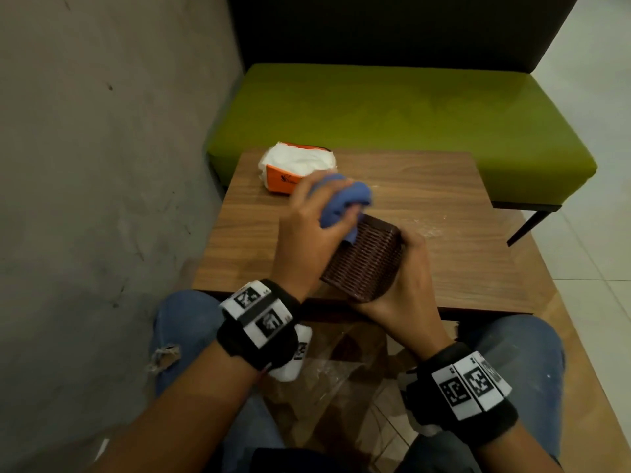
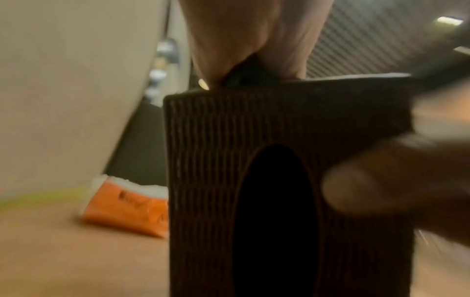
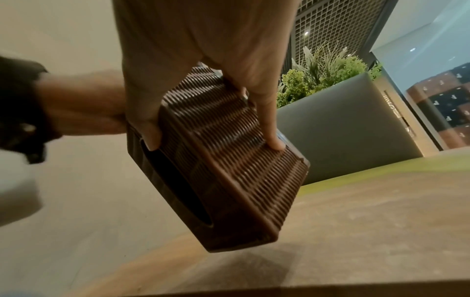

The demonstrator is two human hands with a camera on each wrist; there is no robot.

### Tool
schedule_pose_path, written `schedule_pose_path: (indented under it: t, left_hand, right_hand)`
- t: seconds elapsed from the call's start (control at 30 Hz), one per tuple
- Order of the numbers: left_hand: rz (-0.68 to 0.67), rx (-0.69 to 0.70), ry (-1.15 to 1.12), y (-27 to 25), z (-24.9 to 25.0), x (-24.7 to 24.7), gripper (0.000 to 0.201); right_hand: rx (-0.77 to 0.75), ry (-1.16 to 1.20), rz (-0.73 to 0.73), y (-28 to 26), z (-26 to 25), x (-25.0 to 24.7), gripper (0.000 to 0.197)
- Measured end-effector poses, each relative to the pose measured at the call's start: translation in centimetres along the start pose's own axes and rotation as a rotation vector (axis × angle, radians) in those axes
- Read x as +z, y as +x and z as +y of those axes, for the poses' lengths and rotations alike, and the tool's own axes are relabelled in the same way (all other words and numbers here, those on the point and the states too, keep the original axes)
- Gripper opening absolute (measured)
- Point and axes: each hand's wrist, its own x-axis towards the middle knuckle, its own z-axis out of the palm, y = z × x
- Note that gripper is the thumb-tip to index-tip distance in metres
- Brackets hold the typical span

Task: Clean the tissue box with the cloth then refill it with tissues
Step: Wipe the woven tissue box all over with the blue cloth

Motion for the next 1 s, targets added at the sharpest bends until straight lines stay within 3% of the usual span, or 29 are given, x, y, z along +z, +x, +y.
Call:
schedule_pose_path:
  t: [0.03, 0.1, 0.23, 0.27, 0.37, 0.4, 0.53, 0.57, 0.7, 0.87, 1.0]
  left_hand:
    - [0.068, -0.058, -0.004, 0.4, -0.5, 0.0, 0.030]
    - [0.067, -0.106, 0.015, -0.5, 0.1, 0.7, 0.031]
    - [-0.179, 0.141, 0.075, -3.6, 2.5, 1.5, 0.040]
    - [-0.166, 0.111, 0.048, -2.9, 1.9, 1.0, 0.038]
    - [0.038, -0.140, -0.043, -0.4, -1.0, -0.6, 0.029]
    - [0.055, -0.152, -0.042, -0.6, -1.2, -0.8, 0.028]
    - [-0.142, 0.025, 0.016, -5.2, -0.1, -0.5, 0.036]
    - [-0.121, 0.012, 0.004, -5.1, -0.5, -0.8, 0.036]
    - [0.185, -0.212, -0.067, -3.4, -2.3, -1.3, 0.033]
    - [0.024, -0.042, -0.032, -6.5, -1.5, -1.0, 0.036]
    - [0.143, -0.233, -0.114, -3.3, -2.5, -1.5, 0.024]
  right_hand:
    - [0.001, -0.017, 0.000, 0.0, 0.0, 0.0, 0.095]
    - [0.020, -0.033, -0.008, 0.0, 0.3, 0.0, 0.096]
    - [0.015, 0.001, -0.021, 0.1, 0.2, -0.2, 0.092]
    - [0.014, 0.008, -0.016, 0.0, 0.2, -0.3, 0.093]
    - [0.039, -0.003, -0.002, -0.7, 0.1, -0.4, 0.095]
    - [0.051, 0.003, 0.005, -0.8, 0.3, -0.4, 0.095]
    - [0.135, 0.071, 0.046, -0.1, 0.6, -0.4, 0.098]
    - [0.120, 0.067, 0.032, -0.1, 0.7, -0.4, 0.097]
    - [0.083, 0.037, 0.016, -0.6, 0.5, -0.2, 0.095]
    - [0.132, 0.039, 0.040, -0.5, 0.7, -0.4, 0.096]
    - [0.052, 0.008, -0.016, -1.0, -0.2, -0.3, 0.093]
